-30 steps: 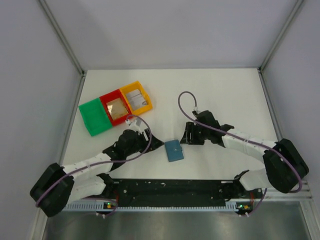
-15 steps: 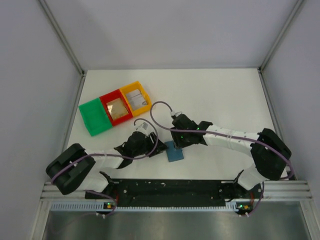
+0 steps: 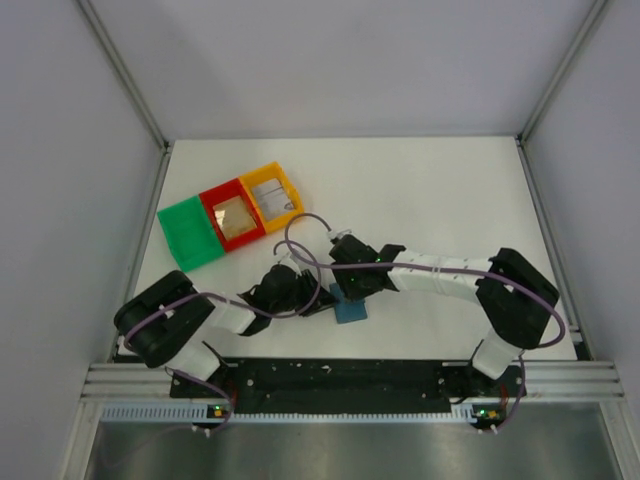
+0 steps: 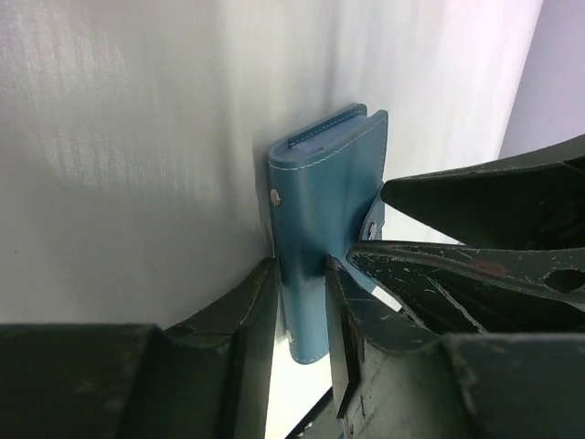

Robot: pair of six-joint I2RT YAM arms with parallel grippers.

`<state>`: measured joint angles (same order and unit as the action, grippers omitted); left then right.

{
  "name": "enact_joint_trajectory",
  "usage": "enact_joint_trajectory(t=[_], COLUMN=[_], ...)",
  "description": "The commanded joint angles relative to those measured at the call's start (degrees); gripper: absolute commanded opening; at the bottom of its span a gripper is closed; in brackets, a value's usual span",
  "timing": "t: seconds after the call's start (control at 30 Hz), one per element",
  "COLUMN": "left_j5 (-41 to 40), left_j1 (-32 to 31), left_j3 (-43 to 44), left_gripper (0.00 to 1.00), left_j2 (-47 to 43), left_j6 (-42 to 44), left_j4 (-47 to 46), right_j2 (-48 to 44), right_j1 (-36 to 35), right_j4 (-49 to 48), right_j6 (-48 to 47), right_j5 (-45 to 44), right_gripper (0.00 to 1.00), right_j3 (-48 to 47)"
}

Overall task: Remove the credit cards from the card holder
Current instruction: Move the card holder to the center of the board, then open the card holder at the center of the board.

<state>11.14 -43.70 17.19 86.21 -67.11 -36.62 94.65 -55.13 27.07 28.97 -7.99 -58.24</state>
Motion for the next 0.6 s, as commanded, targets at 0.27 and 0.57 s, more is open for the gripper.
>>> enact_joint_trajectory(t=[0.27, 0.57], left_j5=[-1.29, -3.4], left_j1=[-0.59, -0.59], left_j3=[0.3, 0.39], left_gripper=[0.24, 0.18], left_j2=[2.38, 0.89], left_j6=[-0.21, 0.75], left_j4=[0.85, 4.36], right_j2=[3.26, 1.68], right_j1=[-2.0, -1.99], right_j4=[6.41, 8.35], right_j6=[0.3, 0.56], right_j5=[-7.39, -11.34], right_gripper=[0.42, 0.06], right_j3=[-2.49, -2.67])
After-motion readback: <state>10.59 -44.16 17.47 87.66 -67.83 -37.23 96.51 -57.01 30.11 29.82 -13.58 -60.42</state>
